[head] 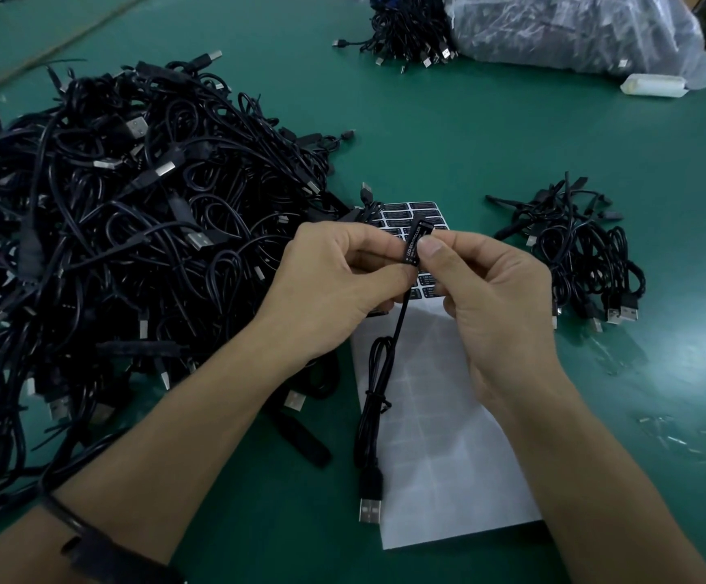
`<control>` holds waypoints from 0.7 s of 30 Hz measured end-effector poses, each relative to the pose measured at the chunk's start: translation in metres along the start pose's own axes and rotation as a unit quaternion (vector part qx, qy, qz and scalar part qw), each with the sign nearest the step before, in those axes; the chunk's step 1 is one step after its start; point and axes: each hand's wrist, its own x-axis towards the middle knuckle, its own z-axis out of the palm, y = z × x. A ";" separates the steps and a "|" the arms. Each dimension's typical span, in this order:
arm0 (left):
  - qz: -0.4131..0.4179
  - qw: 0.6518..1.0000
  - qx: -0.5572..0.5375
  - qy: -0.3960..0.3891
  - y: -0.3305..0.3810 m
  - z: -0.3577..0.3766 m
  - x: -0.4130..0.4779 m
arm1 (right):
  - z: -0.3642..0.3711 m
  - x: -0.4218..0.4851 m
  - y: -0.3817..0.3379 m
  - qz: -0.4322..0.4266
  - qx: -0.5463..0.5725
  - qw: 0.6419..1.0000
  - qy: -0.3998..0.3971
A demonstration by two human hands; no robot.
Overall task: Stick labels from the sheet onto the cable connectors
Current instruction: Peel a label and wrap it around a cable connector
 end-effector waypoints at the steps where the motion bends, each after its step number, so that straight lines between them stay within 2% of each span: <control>1: -0.001 1.000 -0.001 -0.001 0.000 0.000 0.000 | 0.000 0.000 0.000 -0.008 -0.005 1.000 0.002; 6: -0.002 1.000 0.003 -0.005 0.000 0.000 0.000 | 0.002 -0.001 0.000 -0.037 -0.015 0.999 0.015; 21: -0.006 1.000 0.000 -0.007 -0.001 0.000 0.001 | 0.004 -0.001 0.002 -0.029 -0.021 0.999 0.038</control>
